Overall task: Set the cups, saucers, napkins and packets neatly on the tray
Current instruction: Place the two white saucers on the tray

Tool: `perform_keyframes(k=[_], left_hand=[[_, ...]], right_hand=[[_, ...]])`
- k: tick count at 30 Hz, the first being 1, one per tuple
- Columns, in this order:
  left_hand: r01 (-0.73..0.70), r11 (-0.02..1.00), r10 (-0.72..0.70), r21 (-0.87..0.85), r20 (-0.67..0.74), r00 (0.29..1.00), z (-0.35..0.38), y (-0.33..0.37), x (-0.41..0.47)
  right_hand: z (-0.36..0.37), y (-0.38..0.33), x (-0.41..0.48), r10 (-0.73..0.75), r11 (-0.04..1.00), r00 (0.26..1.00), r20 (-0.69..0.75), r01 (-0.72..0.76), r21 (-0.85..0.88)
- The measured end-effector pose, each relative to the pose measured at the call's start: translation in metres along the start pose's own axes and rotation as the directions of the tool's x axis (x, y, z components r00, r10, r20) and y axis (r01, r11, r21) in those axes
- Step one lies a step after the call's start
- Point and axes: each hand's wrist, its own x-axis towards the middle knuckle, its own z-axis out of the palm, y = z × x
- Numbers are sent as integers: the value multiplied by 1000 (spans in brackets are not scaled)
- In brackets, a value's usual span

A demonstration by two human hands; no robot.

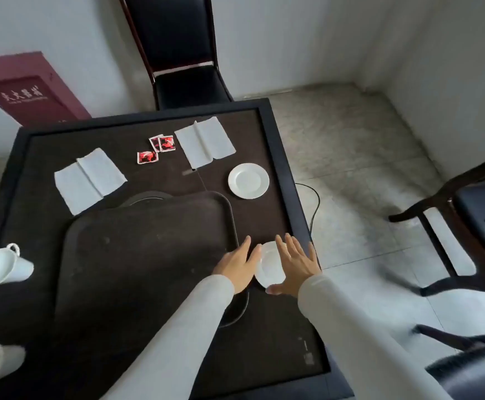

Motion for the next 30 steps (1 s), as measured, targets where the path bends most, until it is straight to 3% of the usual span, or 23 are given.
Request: perform_keyframes(k=[4, 10, 19, 30], left_hand=[[127, 971, -127, -200, 15, 992, 20, -1, 13], [185, 882, -186, -433, 40, 982, 41, -4, 20], [199, 810, -234, -552, 7, 972, 49, -2, 14], [238, 632, -248, -738, 98, 964, 30, -3, 16]], right_hand=[[16, 9, 4, -19, 1000, 1000, 14, 19, -20], [20, 21, 11, -44, 999, 999, -22, 44, -1], [23, 23, 10, -68, 998, 997, -42, 68, 3], [24, 20, 10, -64, 995, 989, -134, 74, 71]])
